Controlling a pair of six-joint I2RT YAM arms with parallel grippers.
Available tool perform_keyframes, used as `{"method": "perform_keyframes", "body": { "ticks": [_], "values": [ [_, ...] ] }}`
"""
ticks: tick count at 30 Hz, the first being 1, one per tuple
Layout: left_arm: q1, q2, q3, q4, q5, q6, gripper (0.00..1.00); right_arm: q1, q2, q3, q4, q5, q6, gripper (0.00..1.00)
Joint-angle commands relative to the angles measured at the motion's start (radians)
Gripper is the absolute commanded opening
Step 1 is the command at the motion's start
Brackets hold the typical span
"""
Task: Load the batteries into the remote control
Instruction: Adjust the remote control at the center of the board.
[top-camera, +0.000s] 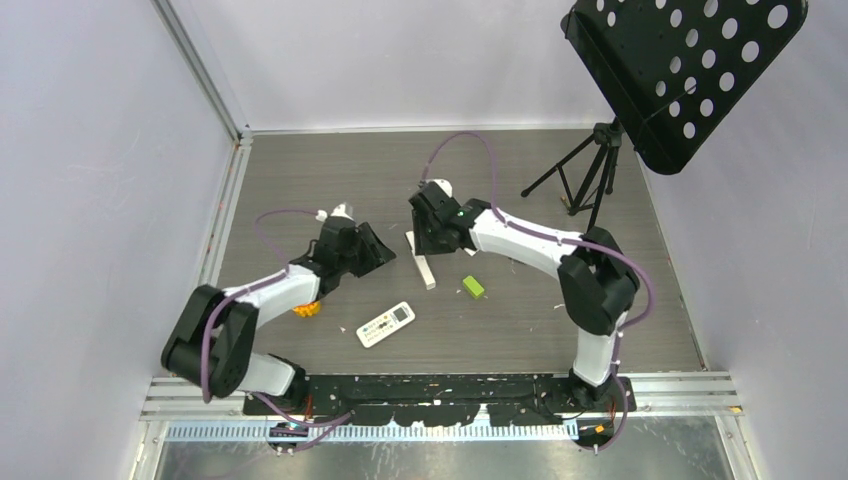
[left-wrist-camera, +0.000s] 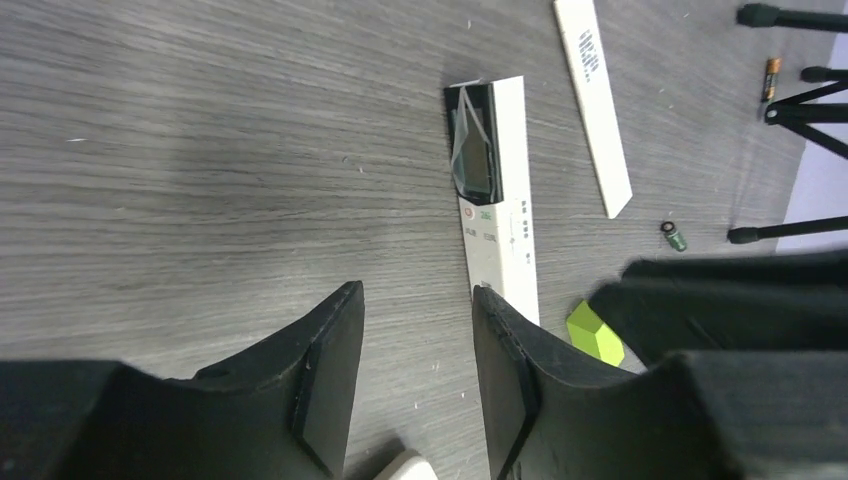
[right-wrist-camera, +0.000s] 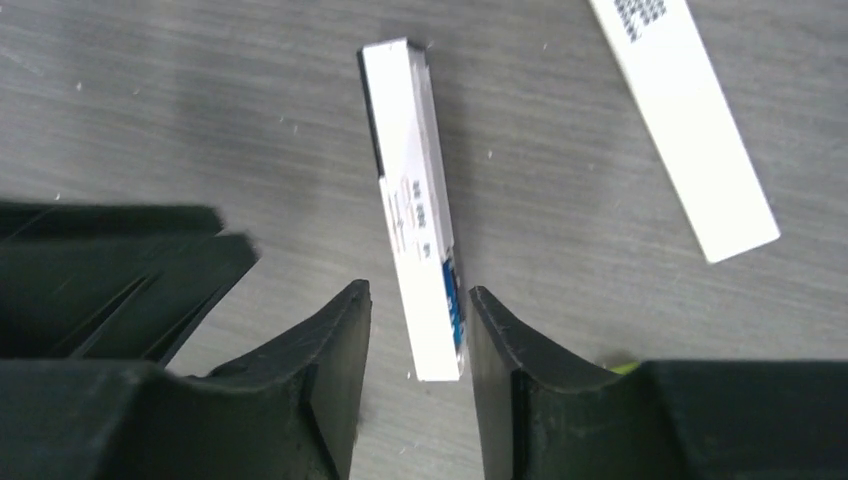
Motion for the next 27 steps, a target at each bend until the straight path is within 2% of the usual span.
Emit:
{"method": "perform_keyframes", "body": {
  "ticks": [1, 5, 16, 24, 27],
  "values": [
    [0.033, -0.128, 0.034, -0.163, -0.025, 0.070, 0.47, -0.035, 0.072, 0.124, -0.092, -0.019, -0.114, 0.41],
    [0.058, -0.199, 0.042, -0.235, 0.038, 0.077, 0.52, -0.053, 0.124, 0.170, -0.121, -0.089, -0.170, 0.38],
    [0.147, -0.257, 0.049, -0.258, 0.211, 0.068, 0.55, -0.066, 0.189, 0.201, -0.129, -0.278, -0.201, 0.40],
    [0.168, -0.297, 0.053, -0.282, 0.244, 0.074, 0.56, -0.066, 0.221, 0.209, -0.125, -0.237, -0.191, 0.41],
    [0.172, -0.301, 0.055, -0.279, 0.280, 0.074, 0.57, -0.064, 0.232, 0.207, -0.119, -0.242, -0.194, 0.36]
  ]
}}
